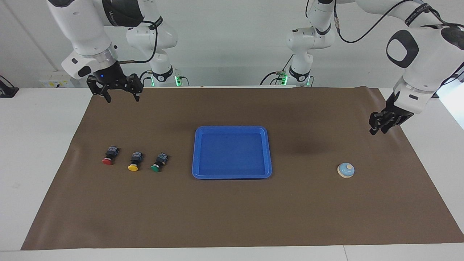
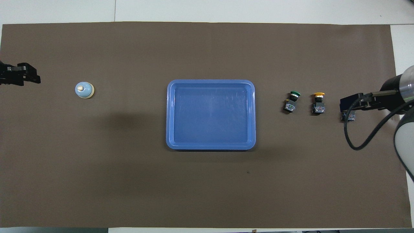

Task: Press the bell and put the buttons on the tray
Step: 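Reach the right gripper to the green-capped button and grasp it, then carry the green button into the blue tray and release it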

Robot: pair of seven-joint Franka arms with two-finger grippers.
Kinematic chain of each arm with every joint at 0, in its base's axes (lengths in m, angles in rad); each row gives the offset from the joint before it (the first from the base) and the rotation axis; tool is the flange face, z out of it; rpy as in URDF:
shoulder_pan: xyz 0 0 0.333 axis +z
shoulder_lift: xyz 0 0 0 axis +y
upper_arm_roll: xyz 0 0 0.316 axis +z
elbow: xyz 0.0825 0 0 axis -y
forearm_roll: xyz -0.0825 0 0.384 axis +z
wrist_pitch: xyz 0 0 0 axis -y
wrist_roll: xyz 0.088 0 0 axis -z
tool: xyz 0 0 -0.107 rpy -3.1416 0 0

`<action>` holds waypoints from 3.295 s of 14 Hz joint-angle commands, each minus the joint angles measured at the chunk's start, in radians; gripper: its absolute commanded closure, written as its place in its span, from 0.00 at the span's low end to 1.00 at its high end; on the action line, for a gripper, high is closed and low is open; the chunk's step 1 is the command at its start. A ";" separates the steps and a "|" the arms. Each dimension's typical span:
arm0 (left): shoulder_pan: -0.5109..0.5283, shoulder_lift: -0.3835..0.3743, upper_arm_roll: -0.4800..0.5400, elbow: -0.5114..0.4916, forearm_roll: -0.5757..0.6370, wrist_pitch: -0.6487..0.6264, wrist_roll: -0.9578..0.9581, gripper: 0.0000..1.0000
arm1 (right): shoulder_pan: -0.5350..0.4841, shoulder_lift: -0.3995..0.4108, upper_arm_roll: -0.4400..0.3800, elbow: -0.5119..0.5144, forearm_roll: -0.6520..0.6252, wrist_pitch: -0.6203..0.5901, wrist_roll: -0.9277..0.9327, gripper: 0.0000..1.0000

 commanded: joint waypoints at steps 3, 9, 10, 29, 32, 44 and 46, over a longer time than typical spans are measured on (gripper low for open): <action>-0.012 -0.087 -0.004 -0.033 0.004 -0.092 -0.005 0.00 | 0.050 -0.034 0.005 -0.205 0.008 0.186 0.203 0.00; -0.014 -0.099 -0.006 -0.036 0.006 -0.166 -0.001 0.00 | 0.053 0.061 0.005 -0.415 0.006 0.532 0.257 0.00; -0.014 -0.099 -0.006 -0.036 0.006 -0.174 0.001 0.00 | 0.055 0.079 0.005 -0.442 0.006 0.604 0.254 0.00; -0.004 -0.101 -0.004 -0.036 0.009 -0.197 -0.005 0.00 | 0.052 0.400 0.003 -0.341 -0.009 0.890 0.240 0.08; -0.004 -0.101 -0.004 -0.036 0.007 -0.197 -0.005 0.00 | 0.050 0.398 0.003 -0.340 -0.009 0.876 0.241 0.08; -0.004 -0.101 -0.004 -0.036 0.009 -0.197 -0.005 0.00 | 0.058 0.374 0.005 -0.221 -0.002 0.682 0.260 1.00; -0.004 -0.101 -0.004 -0.034 0.009 -0.197 -0.005 0.00 | 0.088 0.374 0.005 -0.135 0.008 0.582 0.267 1.00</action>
